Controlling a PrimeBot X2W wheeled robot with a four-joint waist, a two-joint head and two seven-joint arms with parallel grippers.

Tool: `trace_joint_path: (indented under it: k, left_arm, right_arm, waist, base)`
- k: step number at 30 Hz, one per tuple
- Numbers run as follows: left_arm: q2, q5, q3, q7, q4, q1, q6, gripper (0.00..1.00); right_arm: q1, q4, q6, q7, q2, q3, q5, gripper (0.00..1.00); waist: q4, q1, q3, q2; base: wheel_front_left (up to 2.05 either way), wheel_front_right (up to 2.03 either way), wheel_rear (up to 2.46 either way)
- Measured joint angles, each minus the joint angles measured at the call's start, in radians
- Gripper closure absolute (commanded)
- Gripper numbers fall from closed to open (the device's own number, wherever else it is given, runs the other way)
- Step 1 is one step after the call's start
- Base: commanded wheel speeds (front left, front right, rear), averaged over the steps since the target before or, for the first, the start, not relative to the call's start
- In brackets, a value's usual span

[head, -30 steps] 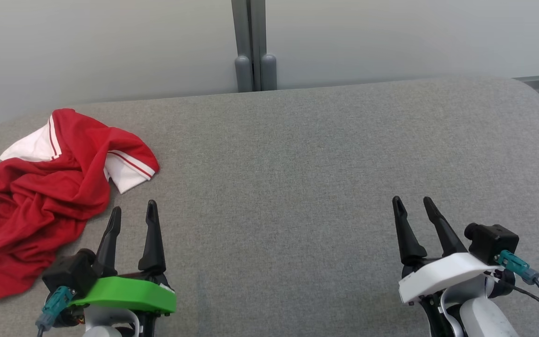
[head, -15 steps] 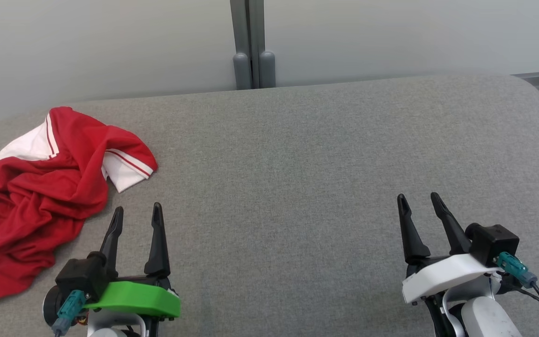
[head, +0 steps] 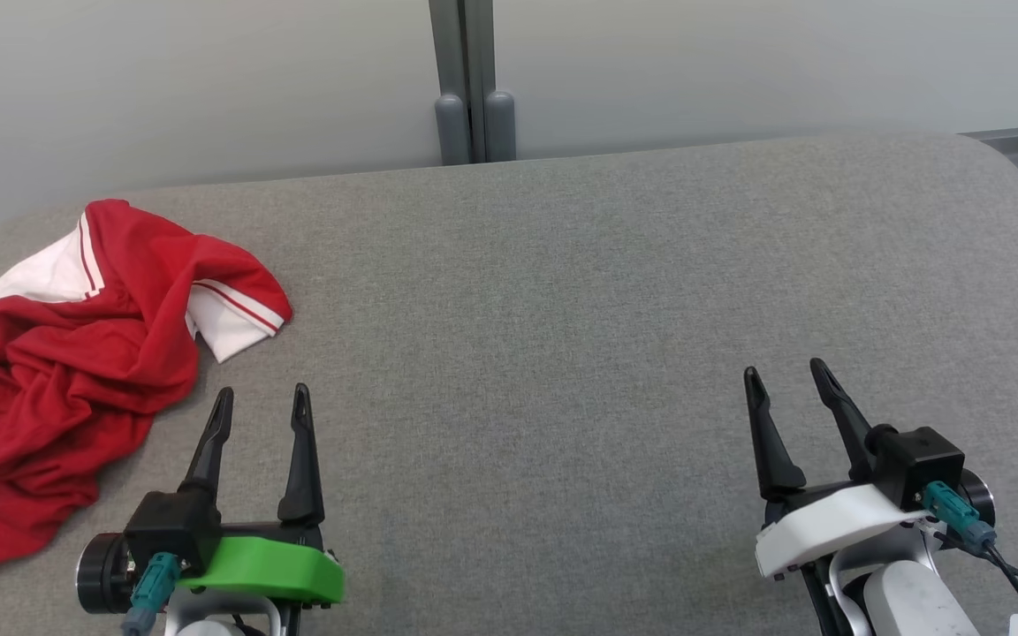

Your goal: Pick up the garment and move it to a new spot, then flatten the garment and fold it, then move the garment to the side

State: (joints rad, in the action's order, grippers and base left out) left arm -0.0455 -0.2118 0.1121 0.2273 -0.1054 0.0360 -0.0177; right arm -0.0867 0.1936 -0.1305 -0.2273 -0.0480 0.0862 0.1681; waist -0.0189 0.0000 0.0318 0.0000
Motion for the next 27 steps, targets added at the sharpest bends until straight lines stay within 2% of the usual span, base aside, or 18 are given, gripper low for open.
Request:
trace_joint_path:
  k: [19,27]
  left_arm:
    - [-0.001,0.14,0.027,0.034,0.003,0.002,0.009,0.0]
    - [-0.001,0.144,0.028,0.035,0.003,0.006,0.012,0.0]
  right_arm:
    - [-0.004,0.001,0.0,-0.034,-0.001,0.026,-0.134,0.0]
    - [-0.007,0.002,0.0,-0.035,-0.001,0.028,-0.138,0.0]
  waist:
    - [-0.003,0.0,0.02,0.0]
    - [-0.004,0.0,0.024,0.0]
  base:
    - [0.0,0.0,0.0]
    - [0.0,0.0,0.0]
